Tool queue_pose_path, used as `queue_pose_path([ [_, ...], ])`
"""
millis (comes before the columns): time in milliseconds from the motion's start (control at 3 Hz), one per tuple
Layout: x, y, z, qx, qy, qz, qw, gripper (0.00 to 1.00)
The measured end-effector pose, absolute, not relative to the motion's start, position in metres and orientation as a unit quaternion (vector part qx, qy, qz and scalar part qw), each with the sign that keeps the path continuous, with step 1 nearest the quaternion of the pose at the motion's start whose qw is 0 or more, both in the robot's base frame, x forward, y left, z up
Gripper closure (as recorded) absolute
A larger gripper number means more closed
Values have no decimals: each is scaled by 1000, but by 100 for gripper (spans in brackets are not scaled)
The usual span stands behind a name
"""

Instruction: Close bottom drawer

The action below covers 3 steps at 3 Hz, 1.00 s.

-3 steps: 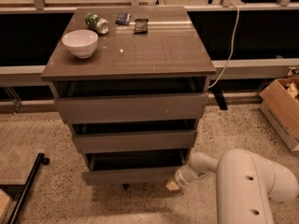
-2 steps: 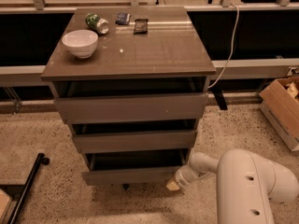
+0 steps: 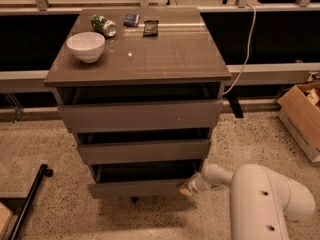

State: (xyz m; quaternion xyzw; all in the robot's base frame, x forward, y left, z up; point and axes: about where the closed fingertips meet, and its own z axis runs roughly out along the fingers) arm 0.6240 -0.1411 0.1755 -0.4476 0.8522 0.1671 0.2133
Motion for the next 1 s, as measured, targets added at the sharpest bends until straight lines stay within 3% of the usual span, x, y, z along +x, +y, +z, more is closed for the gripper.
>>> queue_pose_path([
  [333,642,-146,171,-441,853,157,232,100],
  [667,640,-145,169,-441,853,159,231,83],
  [1000,639,-143,168,-442,852,160,229,59],
])
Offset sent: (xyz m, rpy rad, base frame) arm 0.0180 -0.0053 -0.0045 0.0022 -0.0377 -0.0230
